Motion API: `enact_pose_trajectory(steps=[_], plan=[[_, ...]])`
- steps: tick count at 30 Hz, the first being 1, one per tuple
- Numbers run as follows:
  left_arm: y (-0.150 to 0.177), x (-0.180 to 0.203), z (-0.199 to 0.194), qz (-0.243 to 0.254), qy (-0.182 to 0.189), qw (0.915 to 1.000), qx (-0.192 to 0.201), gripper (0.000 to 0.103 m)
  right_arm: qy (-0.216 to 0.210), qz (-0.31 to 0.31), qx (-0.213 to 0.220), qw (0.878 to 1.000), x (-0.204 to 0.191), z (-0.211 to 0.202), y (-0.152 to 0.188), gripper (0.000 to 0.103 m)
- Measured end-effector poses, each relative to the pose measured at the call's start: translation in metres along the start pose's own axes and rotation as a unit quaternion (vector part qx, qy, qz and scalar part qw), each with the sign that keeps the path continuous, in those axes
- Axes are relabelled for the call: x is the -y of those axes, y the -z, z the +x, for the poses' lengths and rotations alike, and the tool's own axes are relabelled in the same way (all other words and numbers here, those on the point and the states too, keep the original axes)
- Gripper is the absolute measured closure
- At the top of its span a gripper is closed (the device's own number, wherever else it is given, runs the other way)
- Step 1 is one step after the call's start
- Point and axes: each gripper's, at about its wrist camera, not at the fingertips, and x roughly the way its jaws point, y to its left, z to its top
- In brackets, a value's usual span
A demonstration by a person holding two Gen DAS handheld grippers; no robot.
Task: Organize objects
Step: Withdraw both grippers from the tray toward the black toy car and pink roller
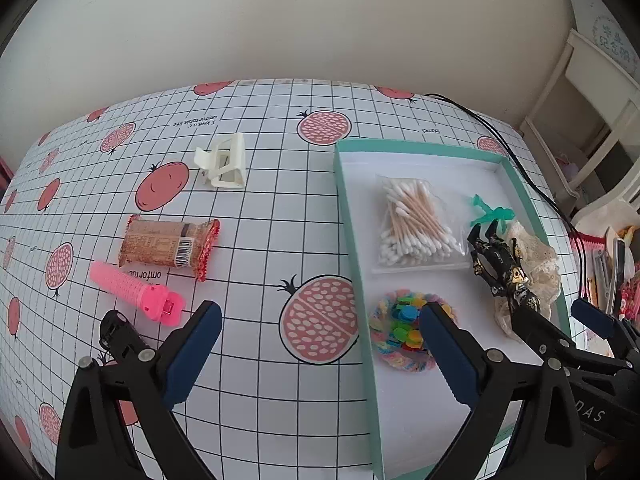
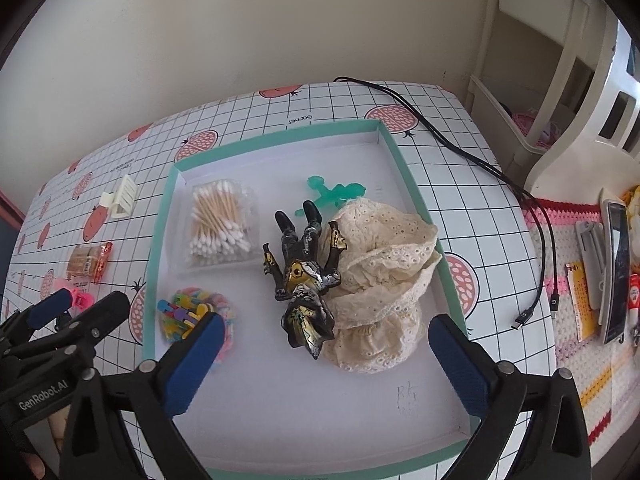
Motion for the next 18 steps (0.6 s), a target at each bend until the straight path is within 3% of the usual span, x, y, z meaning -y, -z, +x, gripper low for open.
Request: enact_pose_trajectory(steps=[10, 18], plan=[[-0.002, -0.014, -0.003, -0.014, -0.005, 0.9999, 0.003, 0.004, 0.003, 0.001, 0.005, 1.000, -0.006, -0.001, 0.000, 0.000], [-0.005, -0.074, -0.011, -0.076, -0.039, 0.9963, 0.012, 0.004, -0.037, -0.021, 0.054, 0.998, -0.044, -0.019, -0.008, 0.000]])
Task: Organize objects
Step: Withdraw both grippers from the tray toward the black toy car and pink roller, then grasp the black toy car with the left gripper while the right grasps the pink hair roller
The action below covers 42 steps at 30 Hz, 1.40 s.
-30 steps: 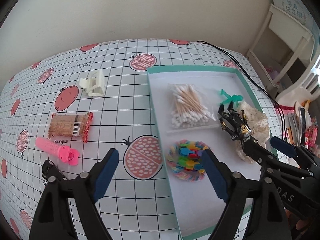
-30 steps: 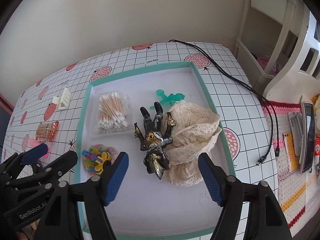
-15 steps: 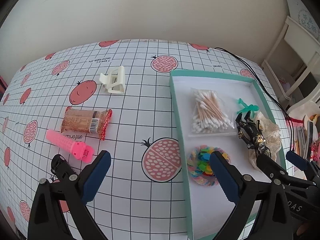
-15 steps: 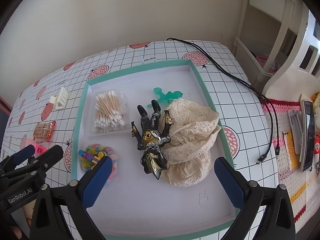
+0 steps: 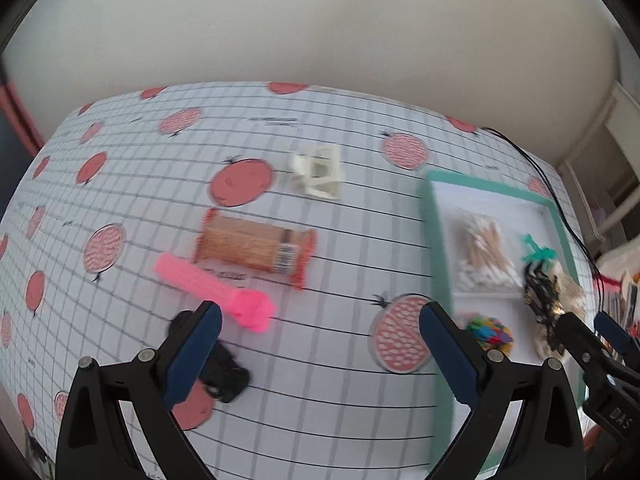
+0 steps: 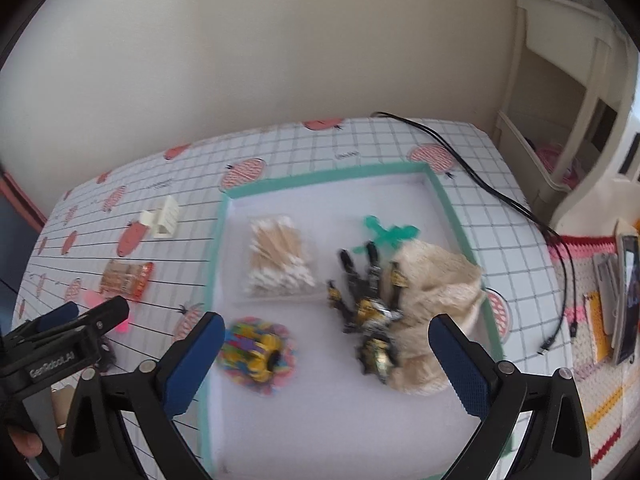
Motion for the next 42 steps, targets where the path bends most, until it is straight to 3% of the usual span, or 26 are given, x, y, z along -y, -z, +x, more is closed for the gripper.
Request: enact_pose_trajectory(steps=[4, 10, 15, 23, 29, 34, 42], plan=[[-0.002, -0.033, 0.002, -0.048, -0.004, 0.9988, -0.001, 0.004, -0.018, -0.023, 0.007, 1.000, -0.029, 0.000, 0.000, 0.000], [0.008, -0.060, 0.020, -0.085, -0.020, 0.9954, -0.039, 0.004, -0.044, -0.047, 0.011, 0.998, -0.067, 0.005, 0.003, 0.000], [0.017, -0.076, 0.035, -0.100, -0.029, 0.9917, -0.076, 0.004, -0.058, -0.038, 0.008, 0.998, -0.083, 0.012, 0.004, 0.000], [0.027, -0.090, 0.047, -0.105, -0.034, 0.9887, -0.101, 0.004, -0.075, -0.051, -0.008, 0.996, -0.111, 0.021, 0.007, 0.000], [0.031, -0.100, 0.051, -0.115, -0.035, 0.9868, -0.109, 0.004, -0.083, -0.097, -0.024, 0.992, -0.144, 0.038, 0.003, 0.000], [0.037, -0.106, 0.053, -0.122, -0.038, 0.9850, -0.116, 0.004, -0.118, -0.152, -0.046, 0.980, -0.176, 0.054, -0.004, 0.000], [0.041, -0.106, 0.054, -0.123, -0.031, 0.9847, -0.119, 0.008, -0.166, -0.211, -0.107, 0.957, -0.205, 0.087, -0.006, 0.013]])
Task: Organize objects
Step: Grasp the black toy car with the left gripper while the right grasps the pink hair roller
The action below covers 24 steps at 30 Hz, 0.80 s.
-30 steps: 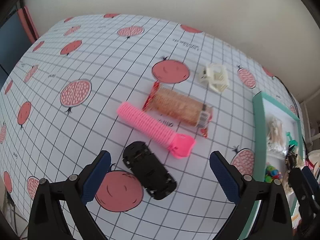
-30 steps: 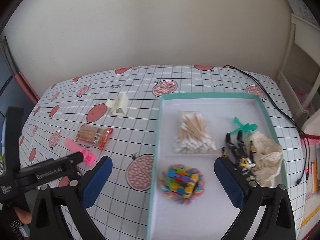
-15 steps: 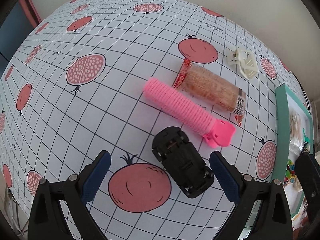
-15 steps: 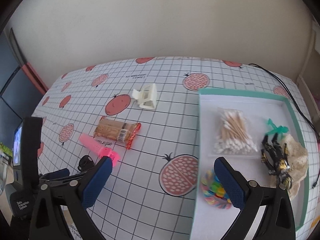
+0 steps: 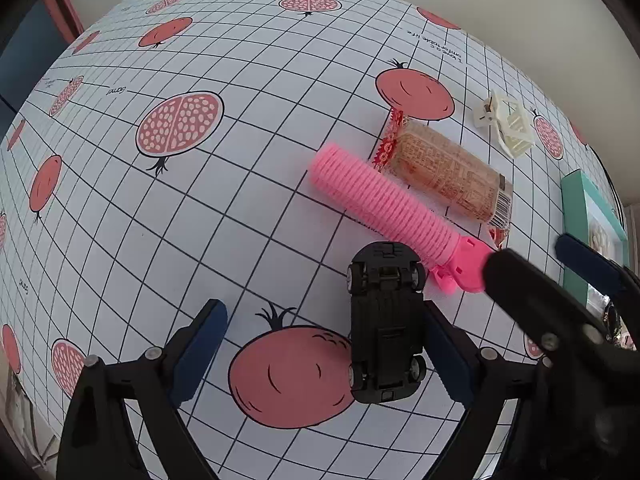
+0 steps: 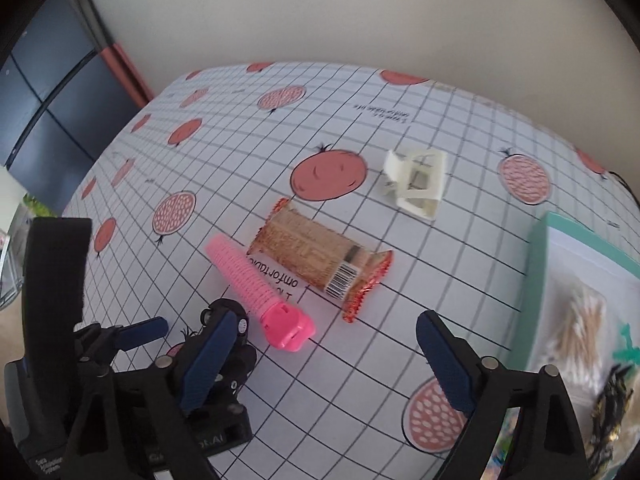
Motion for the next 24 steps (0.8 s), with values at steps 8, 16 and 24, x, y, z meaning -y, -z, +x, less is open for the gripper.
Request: enact_pose_trajectory(steps=[8, 16, 24], plan=[[0.005, 0.001, -0.003, 0.009, -0.016, 0.9998, 0.007, 0.027, -0.032, -0.035, -0.044, 0.998, -0.013, 0.027, -0.010, 0.027], [0.010, 0.000, -0.006, 0.017, -0.034, 0.9992, 0.015, 0.049, -0.028, -0.064, -0.064, 0.996, -0.025, 0.042, -0.016, 0.041], [0.016, -0.004, -0.007, 0.015, -0.037, 0.9990, 0.020, 0.064, -0.033, -0.062, -0.069, 0.995, -0.029, 0.047, -0.017, 0.054]])
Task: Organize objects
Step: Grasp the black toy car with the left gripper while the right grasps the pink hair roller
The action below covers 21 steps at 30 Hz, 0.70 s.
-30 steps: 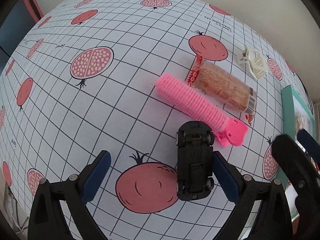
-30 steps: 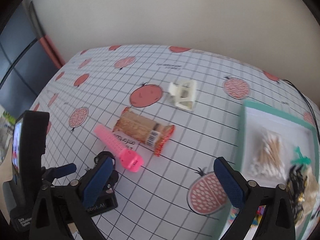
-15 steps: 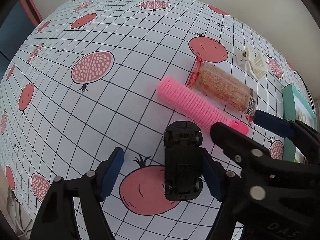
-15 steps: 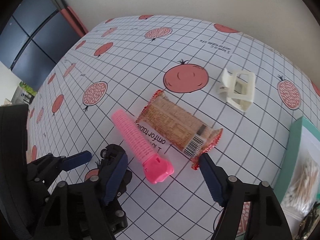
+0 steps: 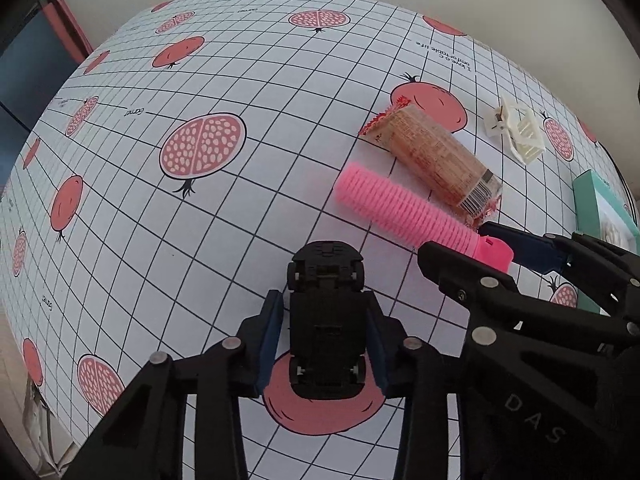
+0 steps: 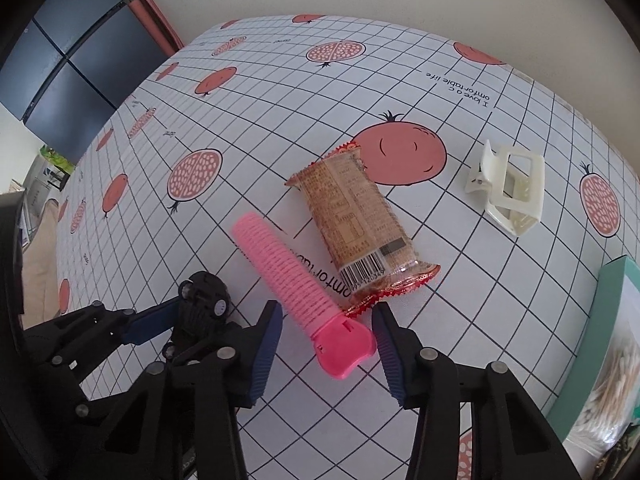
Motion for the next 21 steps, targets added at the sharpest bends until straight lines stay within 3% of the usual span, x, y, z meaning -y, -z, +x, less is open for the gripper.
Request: enact_pose_trajectory(steps=[3, 21], plan=[[0.003, -0.001, 0.000, 0.001, 0.002, 1.0000, 0.001, 0.068, -0.003, -0.002, -0.001, 1.000, -0.001, -0.001, 0.000, 0.057], [0.021, -0.013, 0.000, -0.001, 0.012, 0.9999, -0.010, 0.068, -0.022, 0.022, -0.009, 0.999, 0.006, -0.005, 0.008, 0.065]])
